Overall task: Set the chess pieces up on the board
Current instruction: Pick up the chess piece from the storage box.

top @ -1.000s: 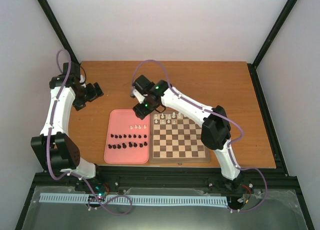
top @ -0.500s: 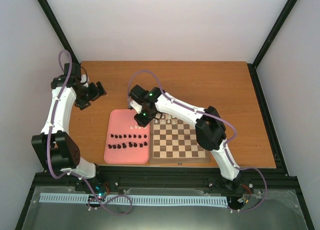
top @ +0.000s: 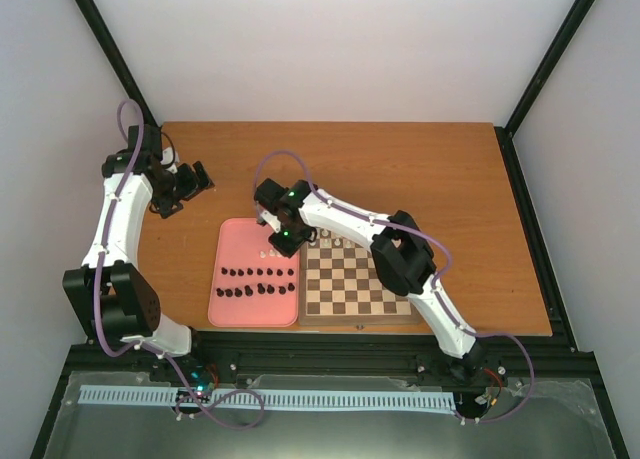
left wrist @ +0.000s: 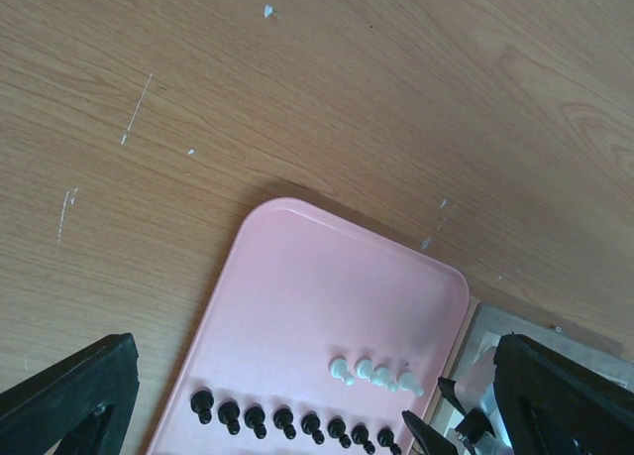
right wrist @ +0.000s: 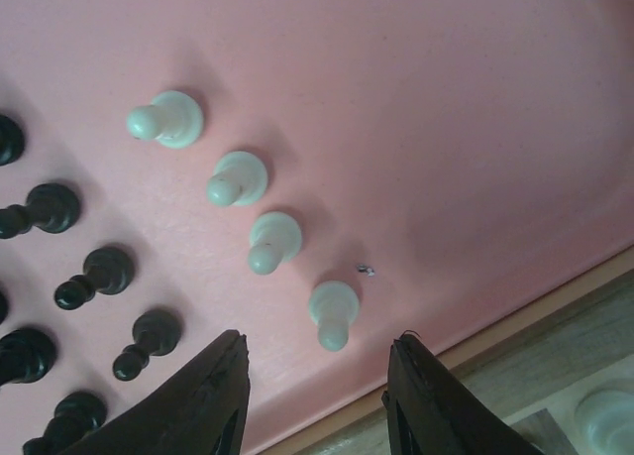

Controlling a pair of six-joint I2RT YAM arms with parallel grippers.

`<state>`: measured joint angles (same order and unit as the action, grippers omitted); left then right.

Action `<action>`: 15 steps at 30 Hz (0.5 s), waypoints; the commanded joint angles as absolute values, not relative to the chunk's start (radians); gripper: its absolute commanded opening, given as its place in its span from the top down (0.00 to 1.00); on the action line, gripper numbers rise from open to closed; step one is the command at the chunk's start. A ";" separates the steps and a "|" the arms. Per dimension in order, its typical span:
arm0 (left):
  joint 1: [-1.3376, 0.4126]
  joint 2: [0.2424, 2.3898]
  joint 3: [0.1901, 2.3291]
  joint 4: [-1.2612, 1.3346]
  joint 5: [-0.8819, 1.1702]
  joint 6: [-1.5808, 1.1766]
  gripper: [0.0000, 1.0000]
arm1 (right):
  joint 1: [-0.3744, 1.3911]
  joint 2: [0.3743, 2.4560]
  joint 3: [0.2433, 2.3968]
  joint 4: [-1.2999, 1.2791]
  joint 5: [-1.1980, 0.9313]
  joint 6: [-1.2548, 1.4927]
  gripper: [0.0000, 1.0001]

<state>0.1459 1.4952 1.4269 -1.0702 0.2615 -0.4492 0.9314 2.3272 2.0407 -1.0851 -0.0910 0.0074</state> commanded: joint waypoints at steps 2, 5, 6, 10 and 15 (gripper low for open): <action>0.150 1.494 1.439 -1.055 0.280 -0.460 0.00 | 0.925 2.353 2.080 -1.111 -0.059 0.009 0.60; 0.150 1.496 1.440 -1.055 0.282 -0.459 0.00 | 0.918 2.361 2.086 -1.108 -0.065 0.007 0.61; 0.150 1.498 1.441 -1.055 0.281 -0.459 0.00 | 0.917 2.366 2.090 -1.108 -0.068 0.004 0.61; 0.150 1.499 1.445 -1.056 0.275 -0.456 0.00 | 0.916 2.389 2.124 -1.119 -0.089 -0.003 0.64; 0.150 1.502 1.445 -1.058 0.273 -0.456 0.00 | 0.916 2.407 2.135 -1.128 -0.091 -0.009 0.68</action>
<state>0.1459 1.4956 1.4269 -1.0698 0.2665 -0.4492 0.9176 2.3783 2.1067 -1.1042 -0.0868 0.0025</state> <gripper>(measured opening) 0.998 0.324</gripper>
